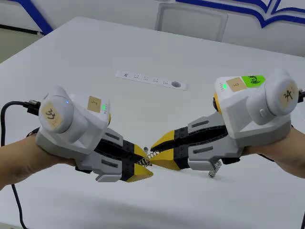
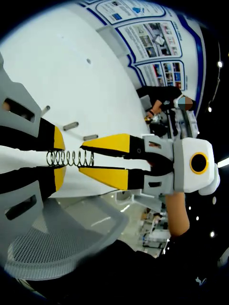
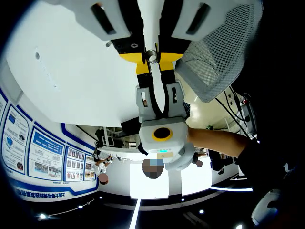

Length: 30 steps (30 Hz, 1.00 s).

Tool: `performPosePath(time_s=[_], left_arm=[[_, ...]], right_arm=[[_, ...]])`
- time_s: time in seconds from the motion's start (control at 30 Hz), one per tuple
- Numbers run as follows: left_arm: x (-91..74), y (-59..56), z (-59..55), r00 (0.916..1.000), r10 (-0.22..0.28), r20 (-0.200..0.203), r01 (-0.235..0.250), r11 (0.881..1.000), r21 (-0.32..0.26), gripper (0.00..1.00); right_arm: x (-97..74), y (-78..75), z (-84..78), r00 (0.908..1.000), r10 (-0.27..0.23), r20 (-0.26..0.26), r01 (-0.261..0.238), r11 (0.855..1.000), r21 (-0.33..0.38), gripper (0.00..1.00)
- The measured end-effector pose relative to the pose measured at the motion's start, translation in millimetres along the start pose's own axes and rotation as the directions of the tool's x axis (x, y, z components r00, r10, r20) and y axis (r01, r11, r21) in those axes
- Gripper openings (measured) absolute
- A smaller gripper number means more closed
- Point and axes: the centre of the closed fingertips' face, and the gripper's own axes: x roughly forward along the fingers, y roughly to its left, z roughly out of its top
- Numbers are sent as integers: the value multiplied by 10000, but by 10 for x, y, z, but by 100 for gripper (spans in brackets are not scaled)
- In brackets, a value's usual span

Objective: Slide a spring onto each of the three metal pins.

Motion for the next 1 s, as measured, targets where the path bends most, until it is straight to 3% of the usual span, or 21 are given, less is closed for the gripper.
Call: performPosePath(time_s=[0.33,0.5,0.6,0.8,1.0], left_arm=[[-28,27,69,9988,240,421,-231,9995,-218,10],[-40,49,53,9986,341,415,-332,9992,-211,10],[-67,66,93,9969,385,688,-362,9988,-341,10],[-52,73,81,9974,362,630,-342,9989,-318,10],[-20,64,79,9979,295,577,-280,9993,-252,10]], right_arm=[[45,-14,137,9974,-129,711,87,9982,592,11],[60,-41,97,9980,-315,541,285,9980,563,12],[41,-63,59,9977,-370,575,325,9966,763,13],[21,-87,89,9939,-467,1001,336,9911,1285,12],[43,-79,129,9930,-373,1117,222,9909,1328,11]])
